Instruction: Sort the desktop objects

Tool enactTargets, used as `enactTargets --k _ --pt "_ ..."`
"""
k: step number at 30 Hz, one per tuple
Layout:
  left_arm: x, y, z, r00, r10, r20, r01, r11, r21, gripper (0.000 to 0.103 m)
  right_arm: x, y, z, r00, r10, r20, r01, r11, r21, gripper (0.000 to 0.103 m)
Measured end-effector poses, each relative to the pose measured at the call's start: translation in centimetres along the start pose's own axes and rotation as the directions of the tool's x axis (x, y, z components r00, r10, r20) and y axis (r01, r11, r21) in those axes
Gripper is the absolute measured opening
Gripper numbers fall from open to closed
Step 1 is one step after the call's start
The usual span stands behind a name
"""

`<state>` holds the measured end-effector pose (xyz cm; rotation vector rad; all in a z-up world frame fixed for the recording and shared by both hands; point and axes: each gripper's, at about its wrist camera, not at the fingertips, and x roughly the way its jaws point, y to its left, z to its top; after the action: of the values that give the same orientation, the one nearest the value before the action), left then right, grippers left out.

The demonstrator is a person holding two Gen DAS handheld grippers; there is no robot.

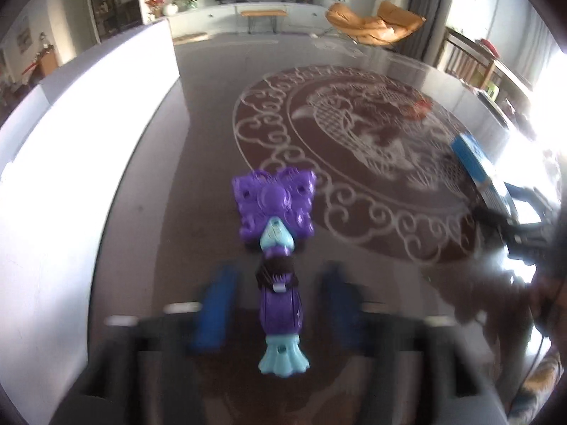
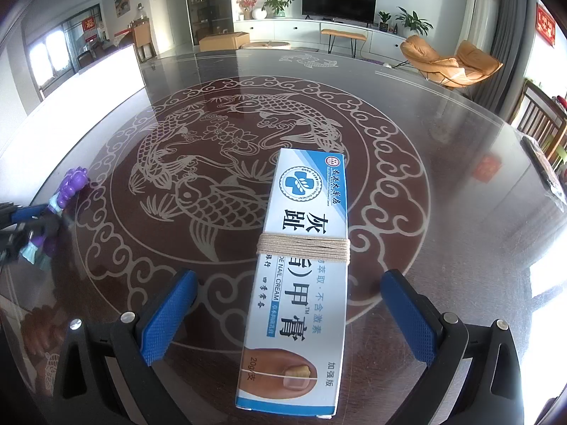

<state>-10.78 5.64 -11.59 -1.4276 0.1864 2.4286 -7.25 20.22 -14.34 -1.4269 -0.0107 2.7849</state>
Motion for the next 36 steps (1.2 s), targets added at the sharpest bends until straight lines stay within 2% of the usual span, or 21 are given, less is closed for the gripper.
enactTargets --k 1,6,8,9,10,11,12,13,16,18,23,31,33,36 --pt "0.1 0.1 0.0 1.0 -0.003 0.002 0.003 1.0 0.008 0.085 0.0 0.0 0.0 1.0 0.0 0.0 0.0 1.0 0.0 0.103" --pt "0.3 0.1 -0.3 1.0 0.022 -0.001 -0.022 0.998 0.062 0.083 0.0 0.0 0.1 1.0 0.002 -0.008 -0.002 1.0 -0.002 0.103" --pt "0.1 -0.1 -0.3 1.0 0.021 0.02 -0.022 0.997 0.075 0.058 0.4 -0.1 0.8 0.997 0.019 -0.078 -0.021 1.0 -0.022 0.103" --pt "0.1 -0.2 -0.2 1.0 0.017 0.025 -0.019 0.997 0.081 0.049 0.6 -0.2 1.2 0.994 0.03 -0.107 -0.033 0.999 -0.027 0.103" --pt "0.2 -0.3 0.1 0.999 0.019 0.031 -0.022 0.996 0.085 0.025 0.8 -0.4 1.7 0.988 0.049 -0.143 -0.054 0.998 -0.027 0.103" --pt "0.3 -0.4 0.3 0.999 0.02 0.032 -0.023 0.996 0.084 0.023 0.9 -0.6 2.1 0.983 0.058 -0.172 -0.064 0.998 -0.028 0.095" --pt "0.2 -0.8 0.3 0.999 0.021 0.034 -0.024 0.997 0.077 0.022 1.0 -0.7 2.5 0.98 0.038 -0.196 -0.048 0.998 -0.042 0.065" --pt "-0.1 -0.8 0.2 0.999 0.02 0.038 -0.023 0.998 0.063 0.022 0.7 -0.7 3.1 0.979 0.033 -0.201 -0.045 0.998 -0.052 0.043" --pt "-1.1 -0.3 -0.6 0.998 -0.008 0.062 0.008 1.0 0.008 0.022 0.1 -1.0 4.1 0.964 0.043 -0.264 -0.054 0.998 -0.036 0.044" --pt "-2.4 -0.4 -1.3 0.996 -0.016 0.089 0.015 1.0 0.009 0.021 -1.1 -0.6 4.4 0.967 0.02 -0.254 -0.041 0.996 -0.077 0.044" --pt "-6.7 0.4 -1.9 0.983 -0.033 0.183 0.038 0.999 -0.024 0.021 -3.8 0.7 5.6 0.967 0.056 -0.248 -0.078 0.994 -0.082 0.044" --pt "-12.8 3.1 -3.1 0.952 -0.04 0.304 0.074 0.992 -0.101 0.021 -7.0 6.3 8.8 0.975 0.097 -0.2 -0.132 0.977 -0.168 0.044" --pt "-14.9 4.8 -3.1 0.944 -0.04 0.327 0.089 0.987 -0.136 0.021 -7.7 8.1 9.5 0.974 0.119 -0.194 -0.156 0.97 -0.189 0.044" --pt "-17.6 7.8 -2.7 0.938 0.002 0.348 0.061 0.983 -0.172 0.021 -8.5 12.4 11.7 0.969 0.166 -0.183 -0.208 0.948 -0.242 0.044"
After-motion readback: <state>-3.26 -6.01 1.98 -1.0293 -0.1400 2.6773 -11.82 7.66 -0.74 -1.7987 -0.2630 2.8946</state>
